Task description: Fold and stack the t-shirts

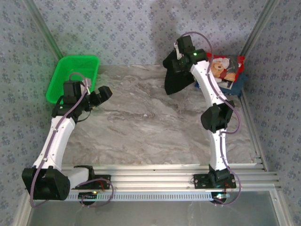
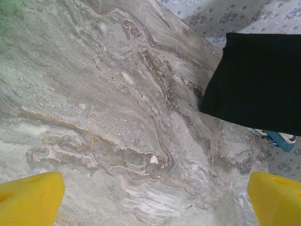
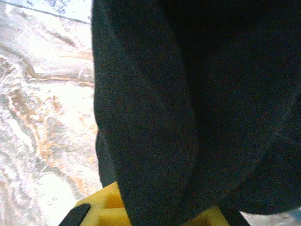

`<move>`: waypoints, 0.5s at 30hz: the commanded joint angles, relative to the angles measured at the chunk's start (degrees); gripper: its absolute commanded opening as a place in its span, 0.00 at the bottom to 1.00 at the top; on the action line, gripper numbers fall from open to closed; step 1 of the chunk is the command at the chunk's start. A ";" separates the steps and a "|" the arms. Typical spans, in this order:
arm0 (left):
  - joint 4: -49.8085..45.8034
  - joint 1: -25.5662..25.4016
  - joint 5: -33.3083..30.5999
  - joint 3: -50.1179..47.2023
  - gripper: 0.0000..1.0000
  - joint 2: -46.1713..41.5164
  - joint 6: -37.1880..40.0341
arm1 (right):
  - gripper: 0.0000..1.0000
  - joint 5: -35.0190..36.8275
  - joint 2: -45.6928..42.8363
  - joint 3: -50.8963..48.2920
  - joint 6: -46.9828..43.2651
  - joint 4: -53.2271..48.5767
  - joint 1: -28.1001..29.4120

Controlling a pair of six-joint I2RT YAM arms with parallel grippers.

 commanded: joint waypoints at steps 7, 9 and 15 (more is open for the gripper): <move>2.27 0.38 0.57 -0.89 1.00 0.87 0.73 | 0.00 2.64 0.86 6.81 -7.76 3.86 -6.30; 2.15 0.37 0.48 -0.98 1.00 1.10 0.84 | 0.00 1.73 0.86 7.76 -7.12 4.62 -7.91; 1.38 0.37 0.13 -0.76 1.00 2.41 1.45 | 0.00 -2.64 0.32 9.51 -3.60 7.80 -12.81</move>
